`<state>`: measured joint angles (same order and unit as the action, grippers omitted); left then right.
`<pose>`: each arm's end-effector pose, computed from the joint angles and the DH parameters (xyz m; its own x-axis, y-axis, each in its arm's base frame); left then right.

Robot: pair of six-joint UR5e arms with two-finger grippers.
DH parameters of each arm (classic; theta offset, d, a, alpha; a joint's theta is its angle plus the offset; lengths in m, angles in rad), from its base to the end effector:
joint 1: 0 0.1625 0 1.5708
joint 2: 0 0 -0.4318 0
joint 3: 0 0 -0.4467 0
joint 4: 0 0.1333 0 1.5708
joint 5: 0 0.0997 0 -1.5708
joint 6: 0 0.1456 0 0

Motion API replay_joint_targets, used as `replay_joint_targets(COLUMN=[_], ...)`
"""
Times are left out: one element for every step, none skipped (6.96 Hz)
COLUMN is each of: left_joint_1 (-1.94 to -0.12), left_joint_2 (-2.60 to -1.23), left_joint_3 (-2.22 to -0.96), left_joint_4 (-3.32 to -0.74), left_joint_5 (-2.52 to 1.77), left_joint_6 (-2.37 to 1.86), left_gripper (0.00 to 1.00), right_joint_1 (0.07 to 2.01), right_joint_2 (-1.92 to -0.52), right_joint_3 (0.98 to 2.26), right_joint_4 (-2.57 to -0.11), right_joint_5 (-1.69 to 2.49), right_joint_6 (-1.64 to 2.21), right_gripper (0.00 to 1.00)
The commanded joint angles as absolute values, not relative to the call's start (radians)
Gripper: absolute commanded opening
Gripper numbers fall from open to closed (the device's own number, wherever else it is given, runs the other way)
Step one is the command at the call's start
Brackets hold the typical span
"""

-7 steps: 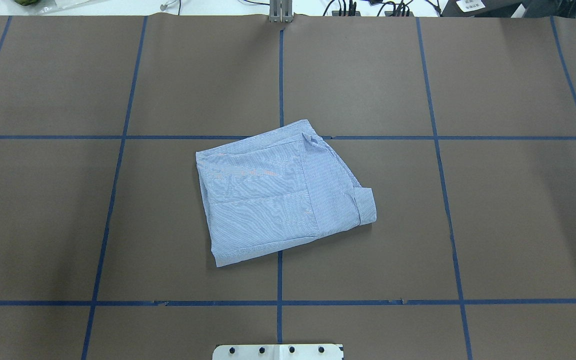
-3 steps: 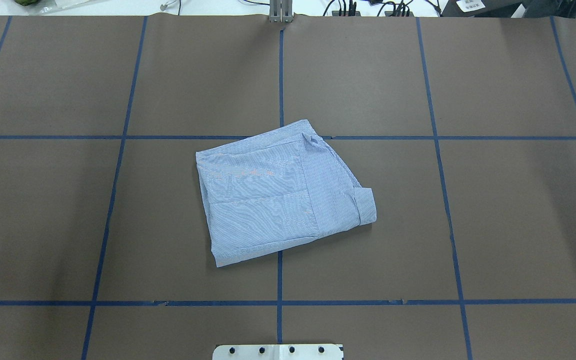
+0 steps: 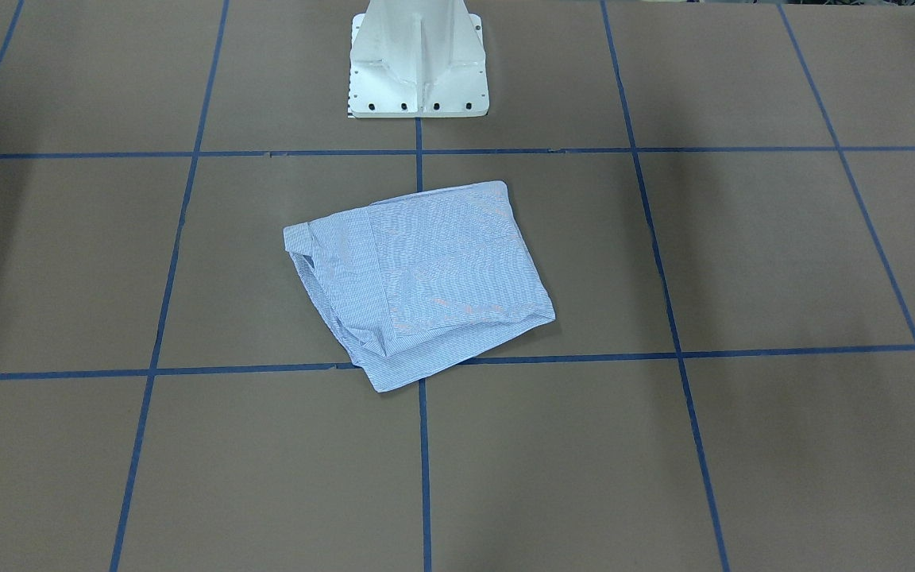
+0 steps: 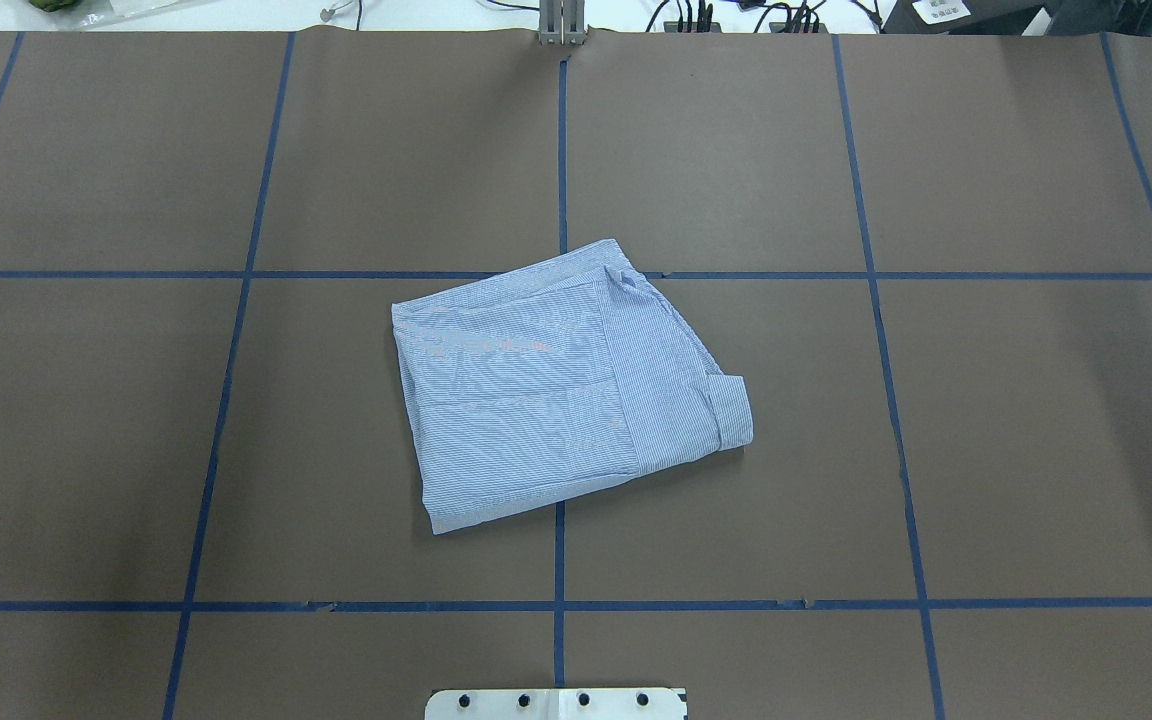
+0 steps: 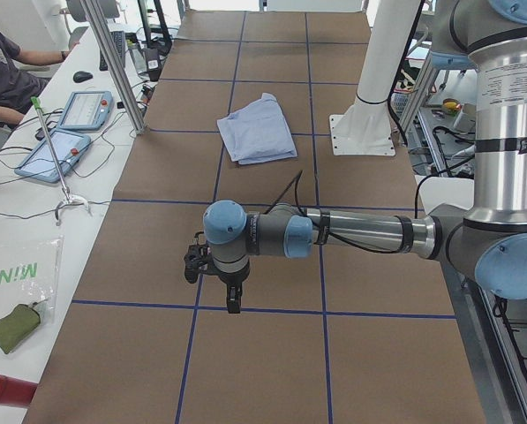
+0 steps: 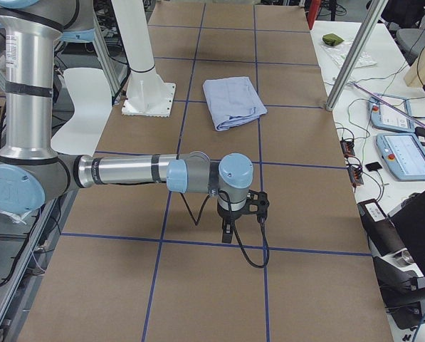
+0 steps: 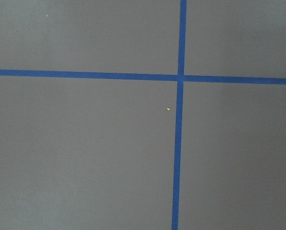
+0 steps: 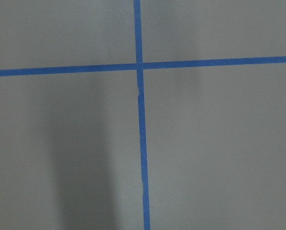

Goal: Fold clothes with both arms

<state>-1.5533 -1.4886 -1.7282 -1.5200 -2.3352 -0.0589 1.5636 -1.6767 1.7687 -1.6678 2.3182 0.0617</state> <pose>-0.0236 -0.5127 0.6619 0.7212 -0.0294 -0.6921 0.0250 0.9996 -0.0164 0.0307 -0.4986 0.6581 0.7325 0.0598 0.6781 -0.0380 0.9982 -0.0469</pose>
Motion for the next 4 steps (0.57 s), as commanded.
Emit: replay_joint_targets(left_joint_1=[-1.552,-1.552,-1.552,-1.552], left_joint_2=[-1.488,-1.488,-1.486,-1.486], left_joint_3=[-1.729,-1.724,-1.723,-1.723], left_joint_4=[-1.509,-1.512,-1.514,-1.514], left_joint_5=[-2.336,-2.336,-2.336,-2.336], left_joint_6=[-0.034,-0.032,-0.032,-0.032], left_gripper=[1.0,1.0,1.0,1.0], right_joint_1=[1.563,1.563,1.563,1.563], right_joint_2=[-1.678,-1.677,-1.677,-1.677], right_joint_3=[1.769,1.767,1.767,1.766], right_joint_4=[-1.669,-1.669,-1.67,-1.671], right_joint_5=[2.319,2.324,2.324,2.325], right_joint_6=[0.063,0.063,0.061,0.061], right_gripper=[1.0,1.0,1.0,1.0])
